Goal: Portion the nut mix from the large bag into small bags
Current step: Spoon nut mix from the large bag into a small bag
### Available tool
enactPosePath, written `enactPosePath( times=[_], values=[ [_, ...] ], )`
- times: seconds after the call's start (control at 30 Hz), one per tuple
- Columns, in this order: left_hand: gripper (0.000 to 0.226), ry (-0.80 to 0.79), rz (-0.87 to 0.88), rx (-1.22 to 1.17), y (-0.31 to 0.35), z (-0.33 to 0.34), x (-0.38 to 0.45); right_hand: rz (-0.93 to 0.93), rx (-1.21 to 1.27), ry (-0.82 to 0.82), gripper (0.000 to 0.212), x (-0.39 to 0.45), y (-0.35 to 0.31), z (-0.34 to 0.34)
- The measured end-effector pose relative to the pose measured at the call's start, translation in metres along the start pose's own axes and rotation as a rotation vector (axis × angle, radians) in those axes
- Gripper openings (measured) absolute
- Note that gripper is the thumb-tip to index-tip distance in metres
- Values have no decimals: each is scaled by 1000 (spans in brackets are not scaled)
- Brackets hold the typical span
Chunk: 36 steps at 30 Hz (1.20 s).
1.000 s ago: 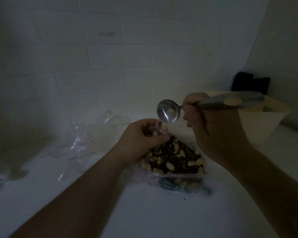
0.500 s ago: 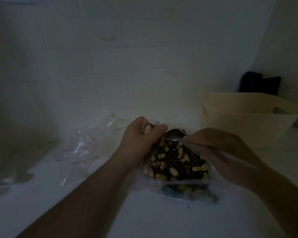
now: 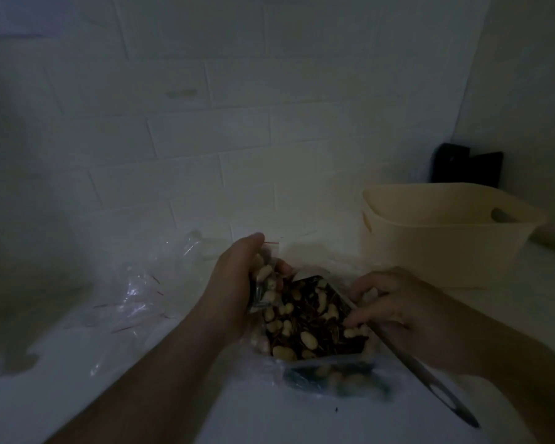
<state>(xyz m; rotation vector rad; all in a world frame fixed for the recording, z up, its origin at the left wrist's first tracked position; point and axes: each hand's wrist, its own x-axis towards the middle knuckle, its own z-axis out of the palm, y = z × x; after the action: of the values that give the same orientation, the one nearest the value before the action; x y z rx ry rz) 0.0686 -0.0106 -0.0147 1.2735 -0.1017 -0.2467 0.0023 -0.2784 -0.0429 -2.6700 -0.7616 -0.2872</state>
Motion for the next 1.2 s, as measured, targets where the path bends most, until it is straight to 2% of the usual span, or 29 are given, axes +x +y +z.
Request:
enactPosePath(
  times=[0.17, 0.27, 0.37, 0.5, 0.6, 0.67, 0.7, 0.8, 0.83, 0.93, 1.1, 1.2],
  values=[
    [19, -77, 37, -35, -1, 2, -3, 48, -21, -9, 59, -4, 0, -3],
    [21, -50, 91, 20, -4, 3, -2, 46, 8, 110, 69, -1, -1, 1],
    [25, -14, 166, 212, -13, 1, 3, 191, 146, 250, 46, 7, -20, -2],
    [15, -172, 214, 302, -16, 1, -1, 398, 475, 451, 28, 22, -51, -3],
    [18, -218, 216, 308, -17, 2, -4, 514, 619, 417, 41, 31, -67, 3],
    [18, -221, 192, 323, -17, 2, -5, 539, 583, 384, 54, 30, -70, 9],
    [20, -222, 165, 322, -17, 2, -5, 546, 566, 377, 54, 29, -70, 12],
    [29, -222, 97, 282, -15, 2, -7, 527, 586, 379, 13, 29, -68, 15],
    [34, -200, 85, 266, -14, 3, -8, 511, 599, 380, 6, 30, -69, 15],
    [40, -141, 65, 216, -13, 7, -12, 508, 680, 369, 12, 33, -75, 13],
    [29, -159, -60, 51, -16, 18, -26, 598, 994, 415, 17, 38, -74, 17],
    [40, -113, -85, -4, -22, 22, -25, 643, 1075, 462, 14, 38, -71, 16]
  ],
)
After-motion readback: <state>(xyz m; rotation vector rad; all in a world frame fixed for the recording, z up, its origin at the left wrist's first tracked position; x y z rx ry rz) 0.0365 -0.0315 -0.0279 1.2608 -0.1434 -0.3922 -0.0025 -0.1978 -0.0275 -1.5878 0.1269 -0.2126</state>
